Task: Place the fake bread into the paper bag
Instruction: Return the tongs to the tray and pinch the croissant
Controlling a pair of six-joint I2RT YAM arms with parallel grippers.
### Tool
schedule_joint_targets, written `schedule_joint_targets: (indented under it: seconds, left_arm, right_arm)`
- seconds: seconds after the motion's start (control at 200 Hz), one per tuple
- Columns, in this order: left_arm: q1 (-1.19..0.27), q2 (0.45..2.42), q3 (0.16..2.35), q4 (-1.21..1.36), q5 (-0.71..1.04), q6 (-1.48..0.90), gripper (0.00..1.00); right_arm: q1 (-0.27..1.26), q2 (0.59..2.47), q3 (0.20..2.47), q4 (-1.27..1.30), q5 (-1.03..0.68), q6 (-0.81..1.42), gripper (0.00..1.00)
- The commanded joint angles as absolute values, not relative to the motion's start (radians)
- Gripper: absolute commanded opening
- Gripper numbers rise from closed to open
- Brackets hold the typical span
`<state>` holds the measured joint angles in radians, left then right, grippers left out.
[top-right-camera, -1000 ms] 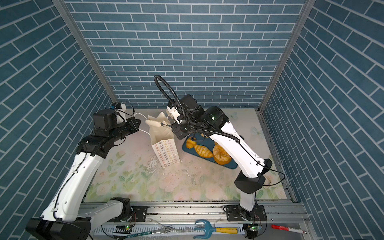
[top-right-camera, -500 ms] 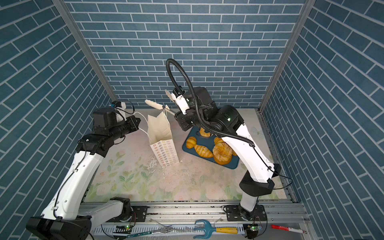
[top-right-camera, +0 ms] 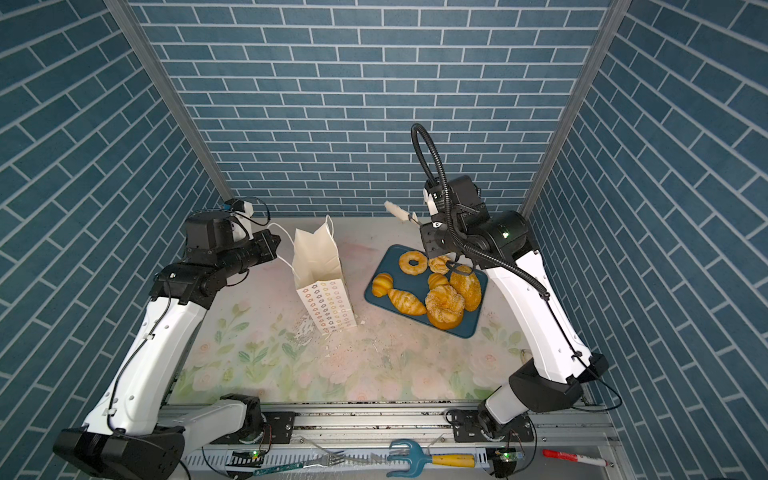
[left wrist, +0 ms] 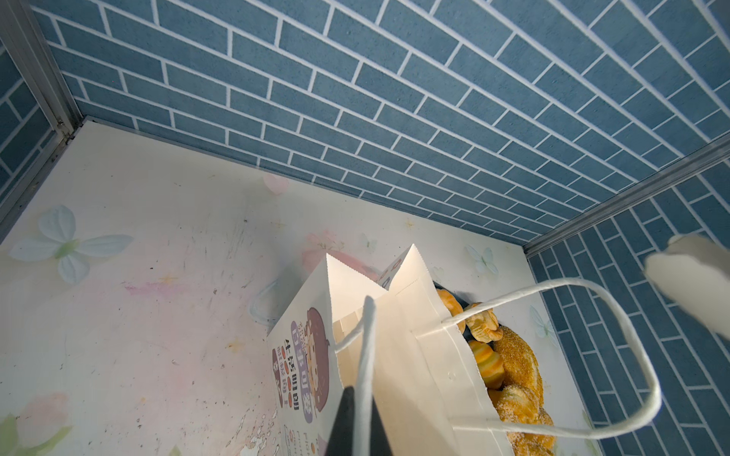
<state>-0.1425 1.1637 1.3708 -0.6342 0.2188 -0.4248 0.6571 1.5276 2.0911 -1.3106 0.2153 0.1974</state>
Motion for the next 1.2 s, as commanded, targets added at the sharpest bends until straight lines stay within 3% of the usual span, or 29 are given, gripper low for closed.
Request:
schedule_joint_targets:
  seconds: [0.0,0.185,0.535,1.19]
  left_arm:
    - [-0.140,1.170,1.401,-0.656,0.220,-0.395,0.00]
    - [-0.140,1.172,1.403,-0.652,0.225,-0.393,0.00]
    - [-0.140,1.160,1.407,-0.682,0.212,-0.368,0.00]
    - [-0.140,1.154,1.409,-0.693,0.206,-0.357,0.00]
  right_arm:
    - [0.649,1.533,1.987,-1.397,0.140,0.167,0.46]
    - [0.650,1.582,1.855,-1.424,0.079,0.069,0.46]
    - [0.648,1.768,1.877,-1.493,0.091,-0.034,0.46]
    - [0.629,1.862,1.795,-1.476,0.078,-0.090,0.44]
